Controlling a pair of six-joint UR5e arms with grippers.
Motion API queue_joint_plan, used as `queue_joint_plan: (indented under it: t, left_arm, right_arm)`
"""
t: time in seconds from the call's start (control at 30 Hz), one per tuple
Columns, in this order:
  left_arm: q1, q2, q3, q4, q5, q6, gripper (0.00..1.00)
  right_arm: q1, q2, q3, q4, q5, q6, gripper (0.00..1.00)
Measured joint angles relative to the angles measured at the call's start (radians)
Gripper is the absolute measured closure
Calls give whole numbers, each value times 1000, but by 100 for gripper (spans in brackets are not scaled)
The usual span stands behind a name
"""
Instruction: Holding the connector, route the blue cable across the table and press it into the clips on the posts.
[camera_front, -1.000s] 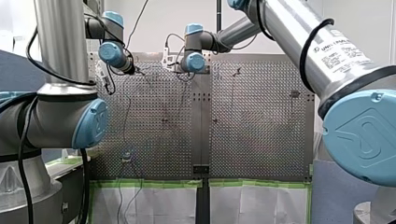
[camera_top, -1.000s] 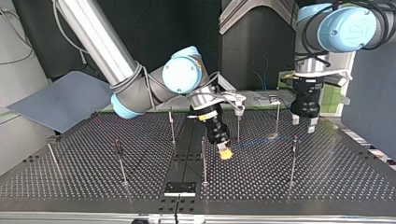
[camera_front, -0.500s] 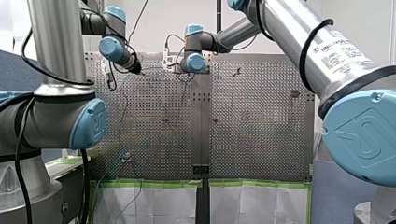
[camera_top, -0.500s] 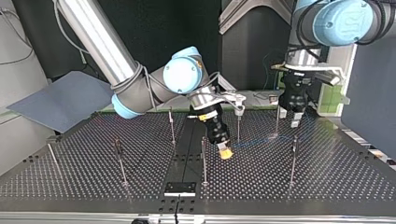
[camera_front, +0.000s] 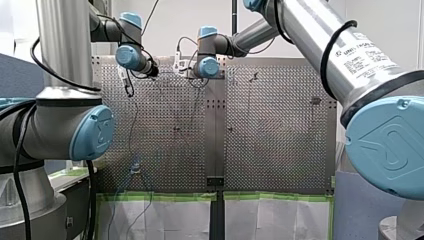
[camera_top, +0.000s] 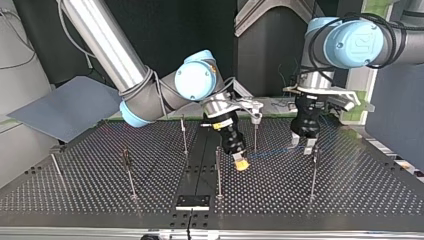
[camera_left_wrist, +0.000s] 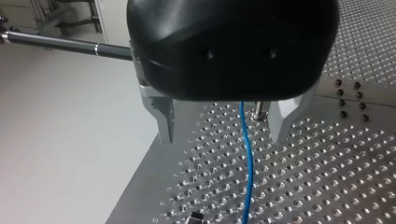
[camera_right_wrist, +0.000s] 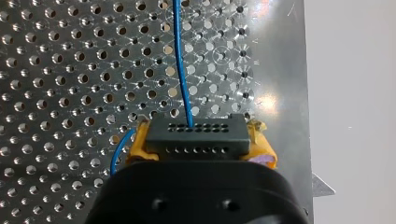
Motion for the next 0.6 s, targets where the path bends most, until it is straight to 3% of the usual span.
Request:
queue_joint_plan:
  t: [0.6]
  left_arm:
    - [-34, -154, 100, 105, -43, -4, 0]
  right_arm:
    - [0, 1, 0, 0, 0, 2, 100]
